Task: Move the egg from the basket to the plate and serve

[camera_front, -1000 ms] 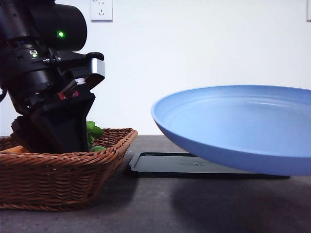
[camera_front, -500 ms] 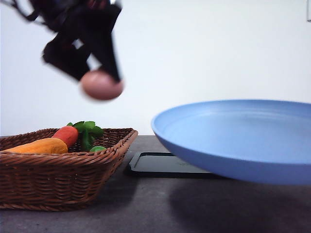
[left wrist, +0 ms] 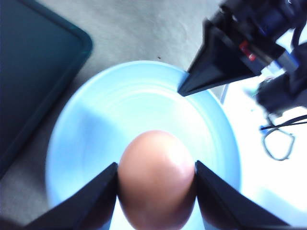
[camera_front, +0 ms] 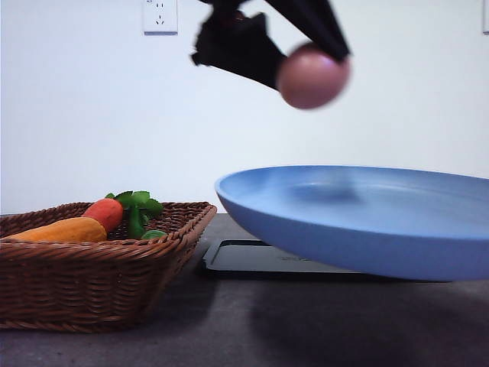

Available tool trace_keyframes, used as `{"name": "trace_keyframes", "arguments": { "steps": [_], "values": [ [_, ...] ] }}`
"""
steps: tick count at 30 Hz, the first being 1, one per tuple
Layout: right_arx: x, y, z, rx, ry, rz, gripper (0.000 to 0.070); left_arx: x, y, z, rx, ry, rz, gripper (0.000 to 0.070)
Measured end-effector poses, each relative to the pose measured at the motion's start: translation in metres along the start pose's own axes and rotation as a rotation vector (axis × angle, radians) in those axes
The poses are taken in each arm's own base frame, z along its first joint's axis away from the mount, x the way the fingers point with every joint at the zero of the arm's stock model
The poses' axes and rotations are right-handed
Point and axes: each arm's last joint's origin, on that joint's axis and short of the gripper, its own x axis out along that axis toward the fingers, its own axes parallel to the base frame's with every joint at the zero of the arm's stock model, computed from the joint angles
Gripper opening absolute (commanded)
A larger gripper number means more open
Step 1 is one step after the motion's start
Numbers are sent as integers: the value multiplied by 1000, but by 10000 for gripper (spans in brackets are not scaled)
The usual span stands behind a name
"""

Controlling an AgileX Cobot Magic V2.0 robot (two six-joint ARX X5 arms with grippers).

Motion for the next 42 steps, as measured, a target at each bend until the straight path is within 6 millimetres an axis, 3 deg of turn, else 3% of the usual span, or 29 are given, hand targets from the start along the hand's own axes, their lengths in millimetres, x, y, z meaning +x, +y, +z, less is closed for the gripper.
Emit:
{"name": "trace_keyframes", "arguments": {
  "steps": [6, 11, 15, 21, 28, 31, 35, 42],
  "values": [
    [0, 0, 0, 0, -1, 0, 0, 39, -9, -4, 37, 82, 81, 168],
    [0, 0, 0, 0, -1, -4, 0, 60, -9, -8, 43, 125, 95, 171],
    [0, 0, 0, 1, -2, -7, 0, 61, -8, -7, 47, 112, 96, 180],
    [0, 0, 0, 1, -2, -6, 0, 61, -8, -7, 41, 111, 96, 394],
    [8, -5, 4, 38, 53, 2, 0, 60, -9, -7, 10, 116, 97, 409],
    [17, -10, 7, 69, 101, -6, 0, 50, -13, -5, 13, 94, 97, 408],
    [23, -12, 21, 73, 131, -19, 0, 17, -21, 1, 21, 18, 97, 404],
    [25, -4, 76, 21, 91, -65, 0, -54, -35, -4, 24, -87, 110, 404]
  ]
}}
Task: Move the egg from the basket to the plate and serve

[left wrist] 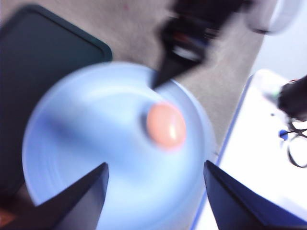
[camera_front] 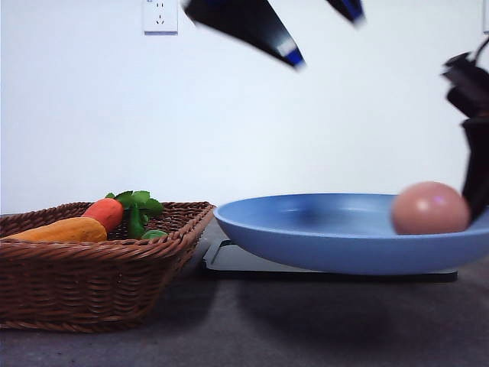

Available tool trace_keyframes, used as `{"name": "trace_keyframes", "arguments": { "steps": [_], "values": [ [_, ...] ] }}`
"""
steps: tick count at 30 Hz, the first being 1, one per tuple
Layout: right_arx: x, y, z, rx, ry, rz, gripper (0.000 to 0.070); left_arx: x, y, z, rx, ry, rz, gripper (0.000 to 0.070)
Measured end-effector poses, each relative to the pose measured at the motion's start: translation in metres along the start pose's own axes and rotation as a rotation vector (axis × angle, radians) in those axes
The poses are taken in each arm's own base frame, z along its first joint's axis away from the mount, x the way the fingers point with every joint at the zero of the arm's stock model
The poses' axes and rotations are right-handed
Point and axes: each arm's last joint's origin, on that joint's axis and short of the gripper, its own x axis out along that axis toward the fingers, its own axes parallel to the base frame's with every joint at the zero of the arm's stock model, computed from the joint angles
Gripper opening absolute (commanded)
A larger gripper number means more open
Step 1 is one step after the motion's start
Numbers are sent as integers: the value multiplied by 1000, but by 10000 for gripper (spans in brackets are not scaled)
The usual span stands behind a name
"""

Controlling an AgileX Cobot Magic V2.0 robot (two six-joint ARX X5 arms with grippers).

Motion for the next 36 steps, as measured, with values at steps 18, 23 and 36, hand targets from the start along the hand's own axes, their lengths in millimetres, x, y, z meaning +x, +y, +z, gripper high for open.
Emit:
{"name": "trace_keyframes", "arguments": {
  "steps": [18, 23, 36],
  "values": [
    [48, -27, 128, 28, -6, -30, 0, -145, -18, -40, -12, -263, 168, 403],
    [57, -33, 132, 36, 5, -21, 75, -160, -20, -50, -19, -283, 194, 403],
    [46, -24, 142, 10, -32, 13, 201, -163, -17, -51, -50, -300, 306, 331]
  ]
}}
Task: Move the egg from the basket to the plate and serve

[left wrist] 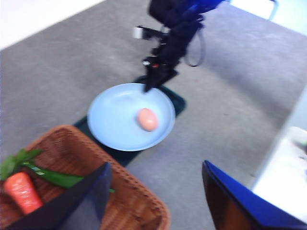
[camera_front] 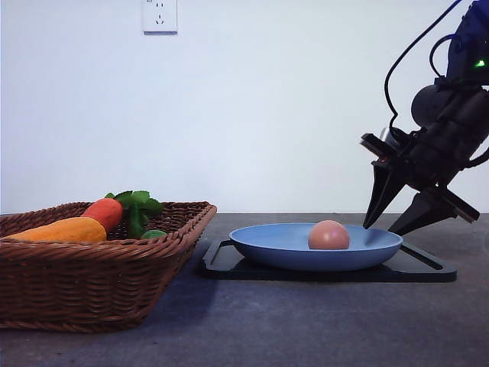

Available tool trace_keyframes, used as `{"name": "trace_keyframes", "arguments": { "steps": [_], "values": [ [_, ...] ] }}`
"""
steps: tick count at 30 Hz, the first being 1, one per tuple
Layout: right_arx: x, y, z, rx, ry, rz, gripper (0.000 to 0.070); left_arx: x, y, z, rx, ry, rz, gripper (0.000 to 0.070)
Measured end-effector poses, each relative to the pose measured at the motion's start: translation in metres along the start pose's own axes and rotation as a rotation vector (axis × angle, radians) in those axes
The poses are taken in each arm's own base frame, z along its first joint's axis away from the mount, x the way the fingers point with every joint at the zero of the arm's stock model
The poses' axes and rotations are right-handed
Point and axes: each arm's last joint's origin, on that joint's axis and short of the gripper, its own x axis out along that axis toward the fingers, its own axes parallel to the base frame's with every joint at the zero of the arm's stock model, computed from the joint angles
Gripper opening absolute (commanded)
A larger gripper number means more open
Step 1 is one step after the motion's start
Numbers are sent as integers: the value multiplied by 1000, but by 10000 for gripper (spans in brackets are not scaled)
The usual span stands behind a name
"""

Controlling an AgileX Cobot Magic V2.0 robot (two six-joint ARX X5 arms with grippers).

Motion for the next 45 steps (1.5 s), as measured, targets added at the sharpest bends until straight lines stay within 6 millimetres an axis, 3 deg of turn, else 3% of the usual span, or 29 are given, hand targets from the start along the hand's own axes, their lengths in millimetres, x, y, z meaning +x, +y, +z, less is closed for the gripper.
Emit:
{"name": "trace_keyframes", "arguments": {
  "steps": [5, 10, 17, 24, 29, 34, 40, 45],
  "values": [
    [-27, 16, -6, -19, -39, -41, 94, 8, 8, 2, -9, 11, 191, 220],
    [-73, 43, -20, -87, -136, -185, 6, 29, 17, 3, -11, 85, 360, 16],
    [-131, 88, -57, -201, -297, -340, 0, 54, 35, 0, -29, 178, 449, 0],
    [-173, 130, -122, -362, -539, -421, 0, 65, 59, -18, -113, 125, 558, 0],
    [-176, 135, -170, -496, -689, -340, 0, 64, 59, -44, -150, -2, 574, 0],
    [-165, 120, -206, -581, -830, -295, 0, 62, 55, -81, -168, -94, 575, 0],
    [-132, 88, -228, -598, -956, -287, 0, 49, 49, -126, -229, -243, 569, 0],
    [-108, 67, -238, -593, -1047, -237, 0, 34, 45, -150, -283, -349, 559, 0]
  ]
}}
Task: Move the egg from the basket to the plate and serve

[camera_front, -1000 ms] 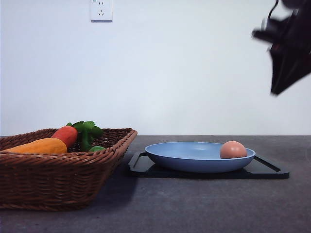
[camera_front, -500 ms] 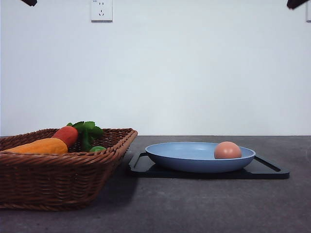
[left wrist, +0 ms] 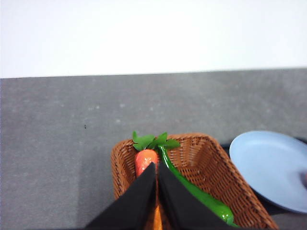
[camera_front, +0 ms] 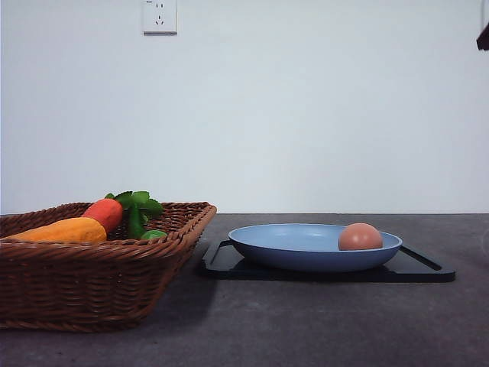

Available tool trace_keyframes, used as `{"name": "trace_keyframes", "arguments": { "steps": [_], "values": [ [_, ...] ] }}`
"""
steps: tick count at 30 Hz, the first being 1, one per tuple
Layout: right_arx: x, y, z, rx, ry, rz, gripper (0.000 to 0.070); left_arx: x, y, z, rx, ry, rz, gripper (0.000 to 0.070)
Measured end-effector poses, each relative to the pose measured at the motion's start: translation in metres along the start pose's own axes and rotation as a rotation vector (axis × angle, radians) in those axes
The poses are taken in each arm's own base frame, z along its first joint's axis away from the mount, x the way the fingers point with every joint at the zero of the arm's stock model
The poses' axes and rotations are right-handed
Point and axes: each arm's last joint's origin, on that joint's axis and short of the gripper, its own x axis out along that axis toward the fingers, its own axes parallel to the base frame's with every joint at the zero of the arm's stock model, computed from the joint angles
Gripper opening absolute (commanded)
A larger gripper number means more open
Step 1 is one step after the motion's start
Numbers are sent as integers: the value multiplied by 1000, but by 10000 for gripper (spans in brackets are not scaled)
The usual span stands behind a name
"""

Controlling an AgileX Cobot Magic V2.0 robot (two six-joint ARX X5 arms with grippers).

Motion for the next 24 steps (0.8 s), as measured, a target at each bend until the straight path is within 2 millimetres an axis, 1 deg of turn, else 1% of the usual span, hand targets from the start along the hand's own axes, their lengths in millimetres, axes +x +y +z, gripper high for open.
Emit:
{"name": "trace_keyframes", "arguments": {
  "steps": [3, 5, 19, 22, 24],
  "values": [
    [2, -1, -10, 26, 41, -6, 0, -6, 3, -1, -10, 0, 0, 0],
    [3, -1, -12, 33, 61, -10, 0, -7, 3, -2, -12, 1, 0, 0],
    [3, -1, -12, 43, 53, -10, 0, -7, 3, -2, -13, 2, 0, 0],
    [3, -1, -12, 43, 52, -11, 0, -13, 8, -4, -5, 4, 14, 0],
    [3, -1, -12, 43, 51, -16, 0, -20, 15, -4, 6, -29, 53, 0]
  ]
}}
